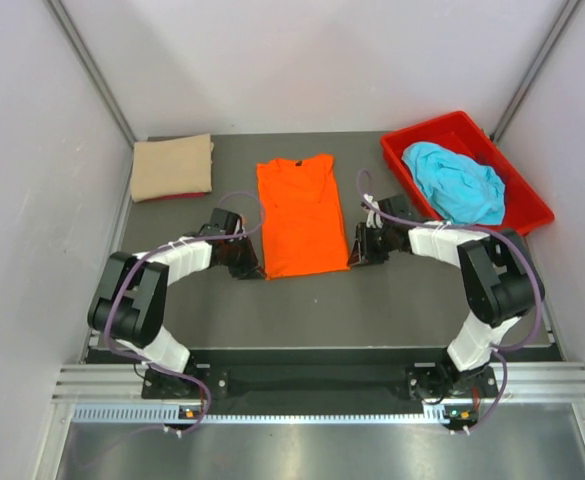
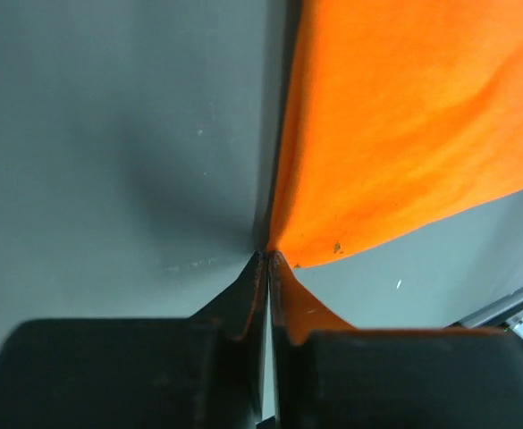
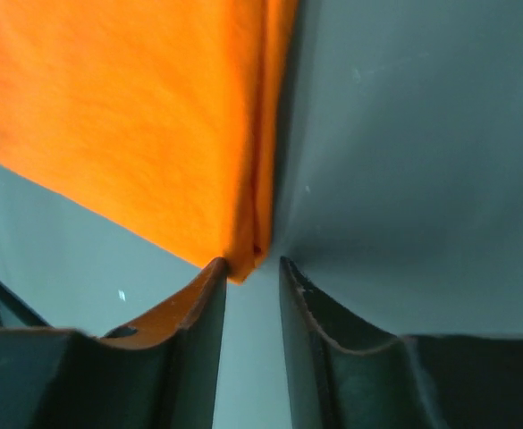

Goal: Fold and stack the t-shirts
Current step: Fold the tshirt

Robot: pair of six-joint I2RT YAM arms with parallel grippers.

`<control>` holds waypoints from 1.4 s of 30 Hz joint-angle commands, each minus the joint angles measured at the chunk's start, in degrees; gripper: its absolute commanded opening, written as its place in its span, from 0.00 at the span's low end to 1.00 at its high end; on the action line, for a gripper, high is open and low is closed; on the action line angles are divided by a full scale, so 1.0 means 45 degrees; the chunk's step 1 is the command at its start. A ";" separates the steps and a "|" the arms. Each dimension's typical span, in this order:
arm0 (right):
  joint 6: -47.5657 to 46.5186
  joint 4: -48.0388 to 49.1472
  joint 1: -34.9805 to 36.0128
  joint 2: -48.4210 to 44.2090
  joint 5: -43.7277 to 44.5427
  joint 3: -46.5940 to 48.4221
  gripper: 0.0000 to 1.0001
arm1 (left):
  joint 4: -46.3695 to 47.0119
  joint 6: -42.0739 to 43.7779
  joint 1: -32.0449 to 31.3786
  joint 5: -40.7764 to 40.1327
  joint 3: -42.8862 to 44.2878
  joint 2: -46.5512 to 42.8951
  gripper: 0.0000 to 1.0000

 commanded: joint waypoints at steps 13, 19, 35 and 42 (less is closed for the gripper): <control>0.1786 0.2297 0.0090 -0.2527 0.1052 -0.3606 0.00 | -0.1200 -0.0135 -0.0106 -0.1224 -0.0730 -0.0885 0.00; 0.1848 0.2279 0.0188 -0.3582 0.1149 -0.3825 0.18 | -0.1788 0.0021 -0.0126 -0.1478 -0.0711 -0.1472 0.02; -0.0262 -0.0104 -0.0046 0.2488 -0.0744 0.4495 0.17 | 0.0906 -0.0369 -0.0126 0.1295 0.0950 0.0460 0.03; -0.0341 -0.0144 -0.0437 0.4404 -0.0355 0.5162 0.06 | -0.0304 -0.0136 -0.0126 -0.1203 0.0833 0.1106 0.01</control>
